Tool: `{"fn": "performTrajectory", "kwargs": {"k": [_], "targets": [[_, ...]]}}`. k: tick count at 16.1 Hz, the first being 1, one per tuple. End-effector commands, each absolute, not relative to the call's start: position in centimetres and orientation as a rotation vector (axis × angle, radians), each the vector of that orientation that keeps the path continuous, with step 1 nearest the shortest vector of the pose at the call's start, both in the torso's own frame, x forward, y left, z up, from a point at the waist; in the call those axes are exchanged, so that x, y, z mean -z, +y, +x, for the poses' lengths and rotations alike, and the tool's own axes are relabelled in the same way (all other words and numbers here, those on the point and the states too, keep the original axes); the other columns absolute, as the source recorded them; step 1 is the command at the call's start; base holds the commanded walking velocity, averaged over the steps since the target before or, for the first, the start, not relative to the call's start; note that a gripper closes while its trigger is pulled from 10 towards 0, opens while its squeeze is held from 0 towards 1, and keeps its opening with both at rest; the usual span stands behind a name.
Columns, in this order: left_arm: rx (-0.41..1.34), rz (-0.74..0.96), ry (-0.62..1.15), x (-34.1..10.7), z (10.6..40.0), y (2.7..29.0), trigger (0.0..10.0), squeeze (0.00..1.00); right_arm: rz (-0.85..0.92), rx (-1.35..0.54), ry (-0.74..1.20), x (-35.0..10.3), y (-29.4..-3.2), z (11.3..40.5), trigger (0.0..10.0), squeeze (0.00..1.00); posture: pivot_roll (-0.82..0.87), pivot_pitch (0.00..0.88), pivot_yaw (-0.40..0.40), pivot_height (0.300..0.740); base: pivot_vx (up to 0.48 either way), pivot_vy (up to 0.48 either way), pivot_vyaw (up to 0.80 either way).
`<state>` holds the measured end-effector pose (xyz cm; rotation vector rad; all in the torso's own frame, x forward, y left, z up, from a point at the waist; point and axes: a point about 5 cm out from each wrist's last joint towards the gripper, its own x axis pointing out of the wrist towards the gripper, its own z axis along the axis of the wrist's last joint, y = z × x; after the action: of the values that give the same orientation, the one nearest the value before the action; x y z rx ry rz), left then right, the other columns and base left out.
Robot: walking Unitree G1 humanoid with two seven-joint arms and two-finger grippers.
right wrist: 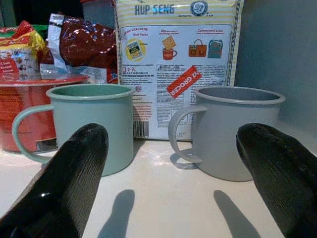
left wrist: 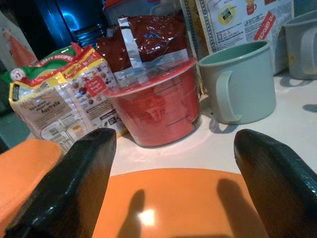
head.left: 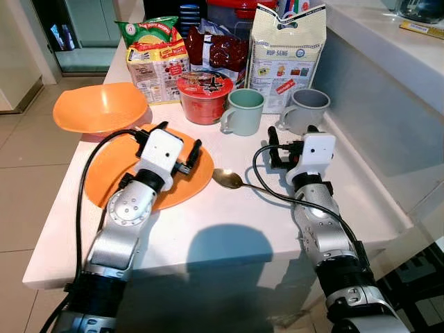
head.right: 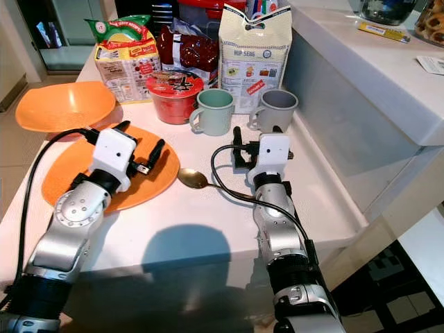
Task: Setting the table
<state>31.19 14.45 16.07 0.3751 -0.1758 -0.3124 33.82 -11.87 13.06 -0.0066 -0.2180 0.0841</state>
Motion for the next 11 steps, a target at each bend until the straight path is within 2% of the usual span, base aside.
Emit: {"fn": "performTrajectory", "kwargs": {"k": [1,9,11], "targets": [[0.307,0.368,-0.182,-16.17,31.35,14.41,10.0,0.0,-0.029,-0.094,-0.145,-11.35,-11.76,33.43,10.0,0.0,0.15,0.0,-0.023,0.74,0.0,0.0,0.0],[0.294,0.356,-0.178,-15.91,30.95,14.43,10.0,0.0,-0.019,-0.108,-0.115,-11.06,-11.73,33.53,10.0,0.0,0.16,0.0,-0.042,0.74,0.0,0.0,-0.74],[0.289,0.356,-0.176,-15.9,30.89,14.59,10.0,0.0,-0.025,-0.117,-0.115,-10.96,-11.49,33.42,10.0,0.0,0.17,0.0,-0.042,0.74,0.0,0.0,0.0]]}}
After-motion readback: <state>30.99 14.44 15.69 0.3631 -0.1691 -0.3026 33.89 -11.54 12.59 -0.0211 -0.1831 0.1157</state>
